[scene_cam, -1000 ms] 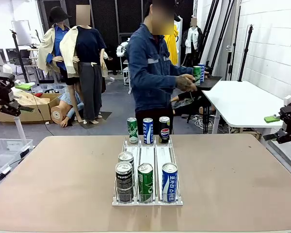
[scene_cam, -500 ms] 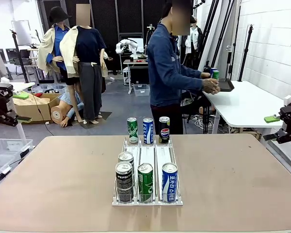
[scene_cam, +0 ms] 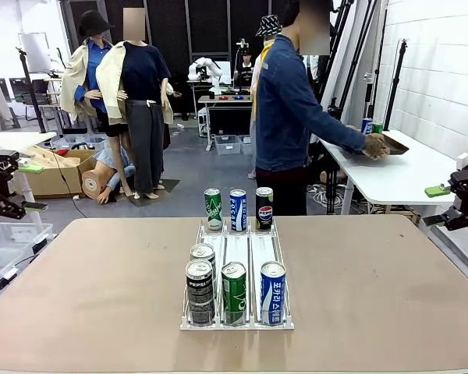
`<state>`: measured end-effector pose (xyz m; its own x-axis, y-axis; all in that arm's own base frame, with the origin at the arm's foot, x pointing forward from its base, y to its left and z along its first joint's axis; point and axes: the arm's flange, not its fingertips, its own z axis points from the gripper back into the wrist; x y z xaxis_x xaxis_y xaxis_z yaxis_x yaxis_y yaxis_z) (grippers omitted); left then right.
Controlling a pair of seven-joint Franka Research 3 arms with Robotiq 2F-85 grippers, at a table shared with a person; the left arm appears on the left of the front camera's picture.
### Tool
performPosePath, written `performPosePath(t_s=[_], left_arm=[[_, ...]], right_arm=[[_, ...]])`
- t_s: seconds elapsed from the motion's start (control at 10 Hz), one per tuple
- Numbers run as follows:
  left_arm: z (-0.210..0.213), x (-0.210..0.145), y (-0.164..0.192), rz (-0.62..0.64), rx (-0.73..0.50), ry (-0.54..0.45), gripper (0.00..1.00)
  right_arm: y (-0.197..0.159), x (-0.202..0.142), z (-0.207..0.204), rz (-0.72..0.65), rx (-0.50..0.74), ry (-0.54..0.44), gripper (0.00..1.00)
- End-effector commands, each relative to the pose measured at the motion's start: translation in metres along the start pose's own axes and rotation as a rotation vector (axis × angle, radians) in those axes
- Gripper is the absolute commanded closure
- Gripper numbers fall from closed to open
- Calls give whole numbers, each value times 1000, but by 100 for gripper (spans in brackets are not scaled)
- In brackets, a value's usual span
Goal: Retrieve and hand over the desired beverage to the person.
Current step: Place the picked can on the Handle tray extended by the person.
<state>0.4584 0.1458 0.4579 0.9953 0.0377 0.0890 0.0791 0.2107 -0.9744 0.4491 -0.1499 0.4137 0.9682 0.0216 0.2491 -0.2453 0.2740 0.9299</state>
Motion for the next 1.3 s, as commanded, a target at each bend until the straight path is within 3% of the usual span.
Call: performPosePath(t_s=[0.0, 1.2], left_arm=[[0, 2, -5, 54, -31, -32, 0], [0, 1, 0, 19, -5, -3, 0]], right_arm=[[0, 1, -1, -4, -5, -2, 0], [0, 1, -1, -4, -5, -2, 0]])
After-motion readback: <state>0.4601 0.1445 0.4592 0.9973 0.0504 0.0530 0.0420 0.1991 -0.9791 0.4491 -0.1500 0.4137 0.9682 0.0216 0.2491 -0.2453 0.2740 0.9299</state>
